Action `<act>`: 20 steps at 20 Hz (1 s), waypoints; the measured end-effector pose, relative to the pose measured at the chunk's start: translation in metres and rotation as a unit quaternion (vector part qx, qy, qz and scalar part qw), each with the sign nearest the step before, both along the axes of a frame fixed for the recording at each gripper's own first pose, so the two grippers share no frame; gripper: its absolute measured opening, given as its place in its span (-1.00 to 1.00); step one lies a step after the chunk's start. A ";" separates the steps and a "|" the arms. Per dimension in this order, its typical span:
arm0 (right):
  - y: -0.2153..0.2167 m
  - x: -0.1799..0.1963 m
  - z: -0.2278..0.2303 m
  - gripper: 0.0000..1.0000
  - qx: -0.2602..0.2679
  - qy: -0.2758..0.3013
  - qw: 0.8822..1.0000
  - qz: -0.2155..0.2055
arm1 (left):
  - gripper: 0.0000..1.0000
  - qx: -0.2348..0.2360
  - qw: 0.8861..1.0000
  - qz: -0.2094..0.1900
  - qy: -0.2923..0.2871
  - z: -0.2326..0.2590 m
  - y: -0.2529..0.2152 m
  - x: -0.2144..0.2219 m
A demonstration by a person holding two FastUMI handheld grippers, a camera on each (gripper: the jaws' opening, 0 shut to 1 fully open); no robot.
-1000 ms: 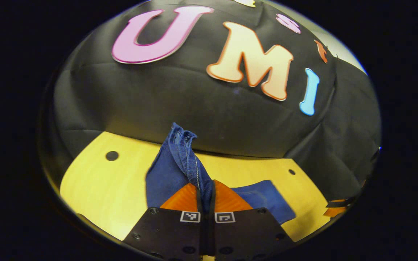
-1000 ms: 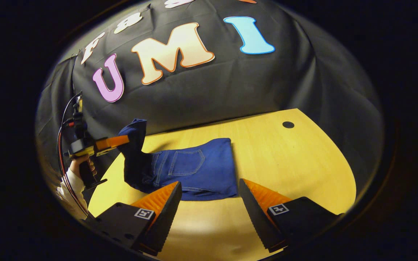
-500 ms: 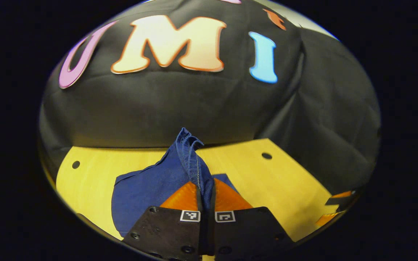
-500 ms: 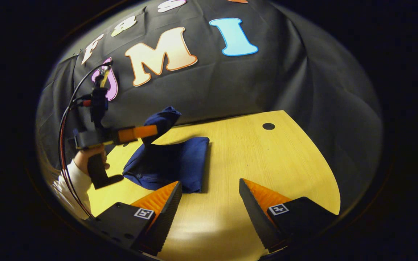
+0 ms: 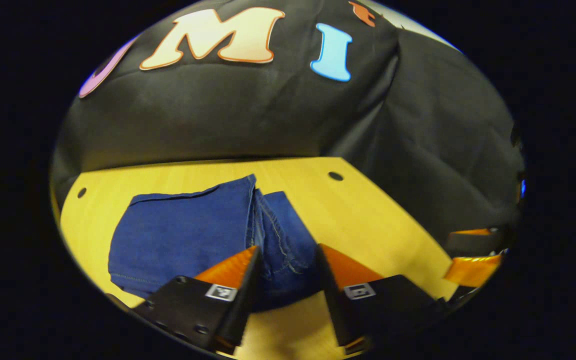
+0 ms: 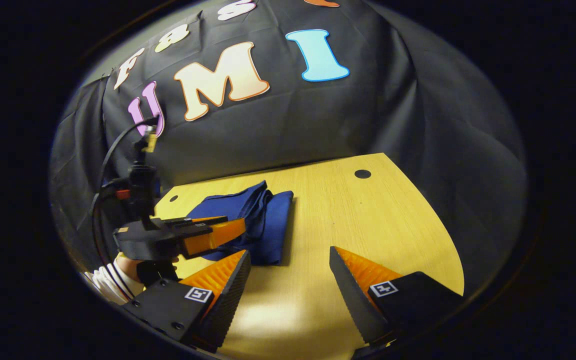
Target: Grasp the waist and the cuffs of the jeans and fold them to make the two legs overlap; first hold the waist and fold one-third of the jeans toward the cuffs, then hold the cuffs and fold the remaining one-third in the same direction to finish folding.
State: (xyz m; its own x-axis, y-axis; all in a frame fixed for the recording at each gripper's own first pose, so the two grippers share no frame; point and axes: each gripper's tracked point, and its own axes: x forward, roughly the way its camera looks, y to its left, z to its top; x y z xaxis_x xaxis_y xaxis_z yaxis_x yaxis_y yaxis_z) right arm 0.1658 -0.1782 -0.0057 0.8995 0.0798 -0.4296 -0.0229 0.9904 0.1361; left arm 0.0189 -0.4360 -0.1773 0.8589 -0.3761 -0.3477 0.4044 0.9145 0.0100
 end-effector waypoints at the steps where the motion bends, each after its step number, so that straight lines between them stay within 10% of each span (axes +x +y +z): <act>1: 0.009 -0.003 0.003 0.96 0.004 -0.005 1.000 -0.001 | 0.57 -0.002 1.000 0.014 -0.013 0.013 0.015 -0.010; 2: 0.016 -0.005 0.007 0.96 0.005 -0.010 1.000 -0.002 | 0.84 -0.001 0.999 0.026 -0.025 0.025 0.030 -0.021; 12: 0.110 -0.026 0.053 0.96 0.023 -0.063 0.998 0.019 | 0.79 -0.002 0.996 0.087 -0.031 0.072 0.157 -0.116; 20: 0.134 -0.039 0.071 0.96 0.004 -0.088 0.996 0.001 | 0.79 -0.027 0.998 0.036 -0.034 0.079 0.149 -0.120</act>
